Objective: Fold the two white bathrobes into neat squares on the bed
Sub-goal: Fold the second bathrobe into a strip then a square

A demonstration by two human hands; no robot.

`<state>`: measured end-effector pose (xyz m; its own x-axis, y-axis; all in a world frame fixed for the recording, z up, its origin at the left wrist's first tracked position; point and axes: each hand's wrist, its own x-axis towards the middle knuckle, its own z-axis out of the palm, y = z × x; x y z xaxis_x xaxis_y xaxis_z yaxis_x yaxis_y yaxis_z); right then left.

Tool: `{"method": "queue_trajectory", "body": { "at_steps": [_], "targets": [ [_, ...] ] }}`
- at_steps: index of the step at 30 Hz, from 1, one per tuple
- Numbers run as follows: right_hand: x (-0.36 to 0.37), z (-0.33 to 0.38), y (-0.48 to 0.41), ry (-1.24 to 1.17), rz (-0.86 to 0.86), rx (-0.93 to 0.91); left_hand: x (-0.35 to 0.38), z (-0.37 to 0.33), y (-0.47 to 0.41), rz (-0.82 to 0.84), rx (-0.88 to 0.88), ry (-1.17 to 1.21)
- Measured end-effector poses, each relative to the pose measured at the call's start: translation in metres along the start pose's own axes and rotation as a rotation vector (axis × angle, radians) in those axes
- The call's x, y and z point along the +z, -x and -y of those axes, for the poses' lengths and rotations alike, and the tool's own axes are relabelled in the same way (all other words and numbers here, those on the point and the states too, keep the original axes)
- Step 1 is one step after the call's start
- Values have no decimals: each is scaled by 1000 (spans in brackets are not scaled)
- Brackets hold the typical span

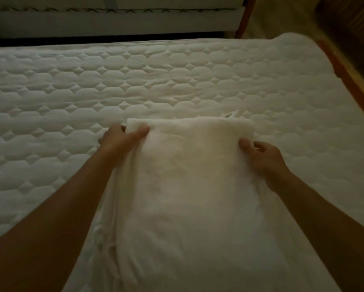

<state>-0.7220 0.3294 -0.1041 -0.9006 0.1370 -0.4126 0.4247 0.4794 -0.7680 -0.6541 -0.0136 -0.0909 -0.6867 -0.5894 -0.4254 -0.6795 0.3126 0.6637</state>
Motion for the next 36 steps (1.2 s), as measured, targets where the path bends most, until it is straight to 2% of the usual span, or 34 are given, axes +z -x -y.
{"method": "queue_trajectory", "body": {
  "at_steps": [2,6,9,11,14,15,17,19,21,24,26,28,30,34,36],
  "targets": [
    [3,6,4,-13,-47,-87,-3,-5,5,-47,69,5],
    [13,19,20,41,-312,-385,-5,2,20,-283,306,304],
    [23,38,18,93,-363,-470,-7,-1,9,-396,331,347],
    [31,43,-3,254,-284,-416,-8,-1,-11,-342,227,234],
    [44,58,-16,495,-278,-228,-8,-16,-17,-163,65,-274],
    [52,61,-7,503,-300,-227,-3,-21,-8,-160,124,-414],
    [72,59,32,484,-271,-462,18,-17,32,-140,434,-546],
    [89,42,72,650,-98,-701,35,17,75,-74,707,-627],
    [91,14,82,845,78,-710,41,56,90,-11,768,-653],
    [80,1,66,809,51,-538,40,70,82,-85,643,-632],
    [70,6,63,761,5,-409,32,60,86,-139,430,-606],
    [50,6,58,614,-56,-193,14,63,87,-109,112,-393],
    [23,2,60,459,-81,17,-10,71,86,-40,-97,-134],
    [-18,-6,78,83,172,259,-23,72,95,170,-292,214],
    [-22,-9,88,-20,309,318,-24,69,96,264,-308,328]
  ]
}}
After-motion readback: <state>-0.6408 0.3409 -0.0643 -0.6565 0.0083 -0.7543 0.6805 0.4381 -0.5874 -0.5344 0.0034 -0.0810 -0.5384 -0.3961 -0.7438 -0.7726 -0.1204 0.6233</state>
